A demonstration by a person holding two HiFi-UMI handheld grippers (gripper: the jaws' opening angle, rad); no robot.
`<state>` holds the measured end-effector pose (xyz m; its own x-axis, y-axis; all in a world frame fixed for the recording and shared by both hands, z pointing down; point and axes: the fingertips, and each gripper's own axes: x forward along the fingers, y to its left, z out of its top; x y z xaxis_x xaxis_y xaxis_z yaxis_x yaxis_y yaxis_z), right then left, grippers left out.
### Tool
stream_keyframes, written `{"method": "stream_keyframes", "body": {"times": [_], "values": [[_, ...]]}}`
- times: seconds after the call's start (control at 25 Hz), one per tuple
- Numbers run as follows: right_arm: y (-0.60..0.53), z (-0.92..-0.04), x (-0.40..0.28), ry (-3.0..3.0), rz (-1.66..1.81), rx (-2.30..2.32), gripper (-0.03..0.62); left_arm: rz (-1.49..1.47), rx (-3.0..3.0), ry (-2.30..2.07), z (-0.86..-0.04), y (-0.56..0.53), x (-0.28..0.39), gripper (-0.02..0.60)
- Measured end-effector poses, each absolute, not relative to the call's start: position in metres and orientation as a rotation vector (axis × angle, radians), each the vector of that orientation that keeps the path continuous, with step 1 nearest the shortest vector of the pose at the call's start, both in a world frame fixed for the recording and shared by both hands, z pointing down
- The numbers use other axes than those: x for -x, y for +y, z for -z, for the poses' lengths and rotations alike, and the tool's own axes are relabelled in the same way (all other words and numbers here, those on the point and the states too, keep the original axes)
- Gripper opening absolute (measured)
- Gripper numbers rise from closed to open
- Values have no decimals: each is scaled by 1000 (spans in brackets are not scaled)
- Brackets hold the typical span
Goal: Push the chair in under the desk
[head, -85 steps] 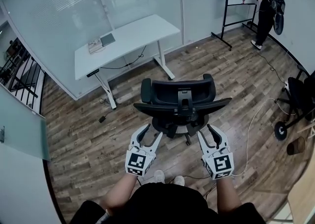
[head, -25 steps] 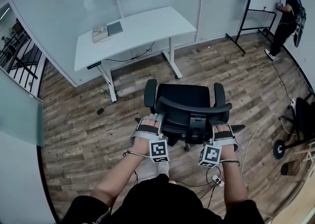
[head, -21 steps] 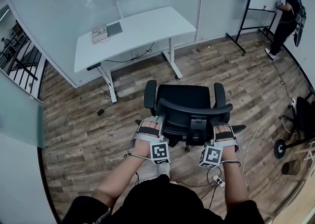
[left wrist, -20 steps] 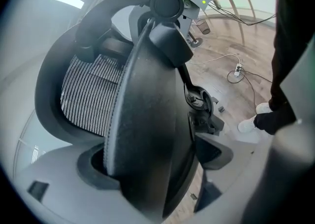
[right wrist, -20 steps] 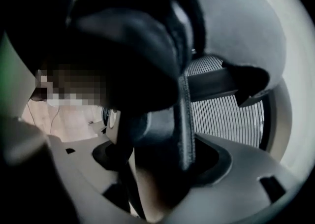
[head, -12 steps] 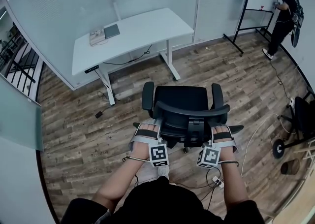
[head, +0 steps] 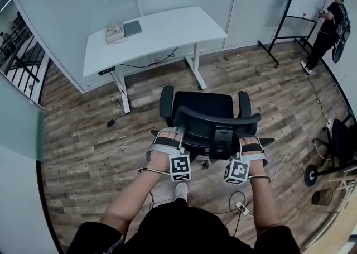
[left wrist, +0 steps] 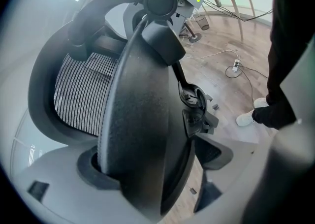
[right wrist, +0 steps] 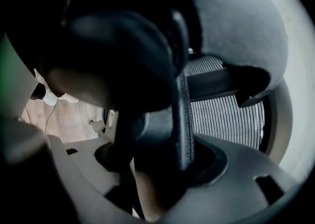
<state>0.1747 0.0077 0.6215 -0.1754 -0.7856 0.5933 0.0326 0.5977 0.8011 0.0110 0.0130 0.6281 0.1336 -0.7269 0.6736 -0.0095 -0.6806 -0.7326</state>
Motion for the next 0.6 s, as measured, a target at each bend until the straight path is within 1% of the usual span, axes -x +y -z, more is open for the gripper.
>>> {"method": "stream_keyframes", "body": {"times": [0.6], "values": [[-54,-622,-141,-1607,871,-611,304,1622,1835,748,-629,-40,23,477]]}}
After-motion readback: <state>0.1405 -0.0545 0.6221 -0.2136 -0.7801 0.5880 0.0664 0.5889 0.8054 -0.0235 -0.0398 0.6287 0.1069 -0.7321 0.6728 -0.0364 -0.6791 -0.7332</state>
